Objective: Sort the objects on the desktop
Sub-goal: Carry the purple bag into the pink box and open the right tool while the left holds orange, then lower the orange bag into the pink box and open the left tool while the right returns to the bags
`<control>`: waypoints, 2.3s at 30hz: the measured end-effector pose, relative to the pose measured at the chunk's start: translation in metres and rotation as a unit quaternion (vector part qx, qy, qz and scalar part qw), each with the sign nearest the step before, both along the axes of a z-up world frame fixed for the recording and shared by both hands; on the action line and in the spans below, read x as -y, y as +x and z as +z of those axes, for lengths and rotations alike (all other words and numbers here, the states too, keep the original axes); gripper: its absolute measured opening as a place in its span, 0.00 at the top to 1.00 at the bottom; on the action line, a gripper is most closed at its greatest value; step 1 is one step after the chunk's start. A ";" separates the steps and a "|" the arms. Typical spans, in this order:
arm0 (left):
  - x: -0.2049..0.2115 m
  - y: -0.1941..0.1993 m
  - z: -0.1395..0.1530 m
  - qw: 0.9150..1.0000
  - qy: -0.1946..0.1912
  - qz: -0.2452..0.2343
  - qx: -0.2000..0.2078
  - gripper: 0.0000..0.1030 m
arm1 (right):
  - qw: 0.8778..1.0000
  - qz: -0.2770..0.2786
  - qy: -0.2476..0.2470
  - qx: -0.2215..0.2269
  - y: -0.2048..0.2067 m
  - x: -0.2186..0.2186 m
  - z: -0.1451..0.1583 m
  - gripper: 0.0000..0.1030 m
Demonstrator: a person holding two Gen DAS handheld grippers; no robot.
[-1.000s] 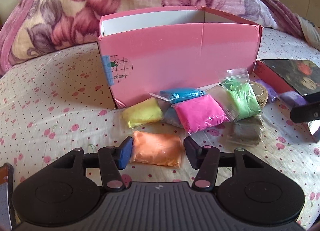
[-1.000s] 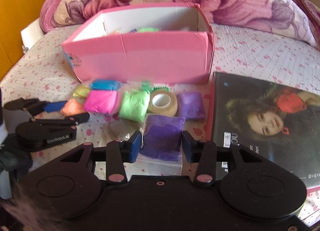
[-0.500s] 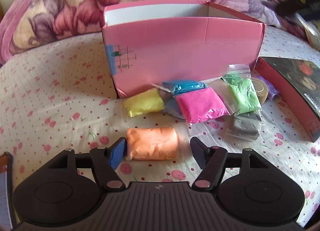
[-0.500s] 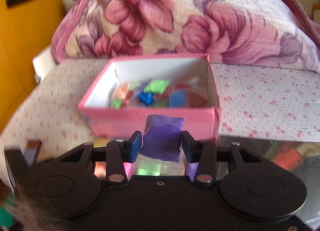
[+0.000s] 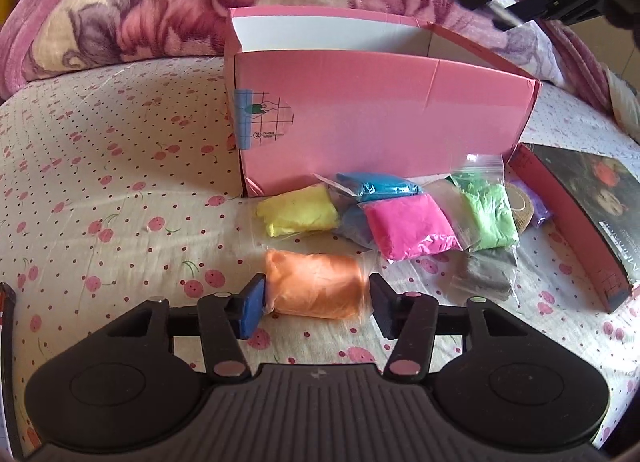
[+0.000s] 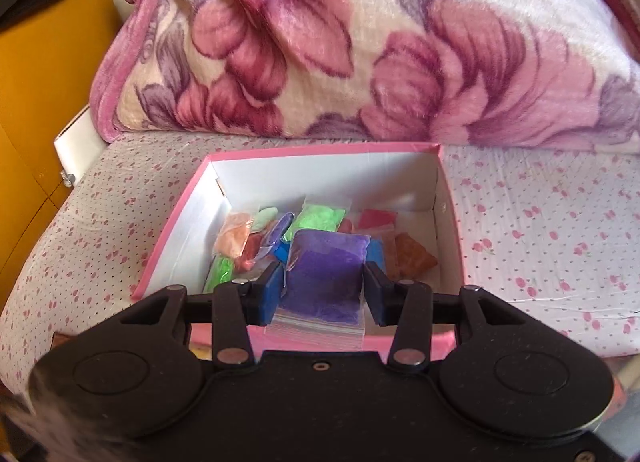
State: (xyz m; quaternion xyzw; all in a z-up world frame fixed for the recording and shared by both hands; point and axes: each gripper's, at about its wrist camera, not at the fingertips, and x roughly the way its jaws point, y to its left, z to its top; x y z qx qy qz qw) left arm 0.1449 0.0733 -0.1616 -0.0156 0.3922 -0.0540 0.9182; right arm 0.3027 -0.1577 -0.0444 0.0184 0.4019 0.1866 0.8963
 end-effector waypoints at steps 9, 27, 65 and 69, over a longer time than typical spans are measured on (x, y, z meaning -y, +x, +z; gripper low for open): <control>-0.009 -0.007 0.015 0.999 -0.029 0.017 0.039 0.49 | 0.999 0.010 -0.024 -0.037 0.011 -0.015 -0.021 0.58; -0.009 -0.008 0.018 0.998 -0.046 0.011 0.043 0.49 | 0.991 0.029 -0.073 -0.111 0.034 -0.044 -0.064 0.46; -0.016 -0.012 0.099 0.990 -0.047 0.036 0.129 0.49 | 0.998 0.008 0.051 -0.021 -0.112 0.020 -0.072 0.25; -0.006 0.013 0.112 0.989 -0.047 0.021 0.140 0.49 | 0.999 0.013 0.040 -0.022 -0.123 0.018 -0.081 0.25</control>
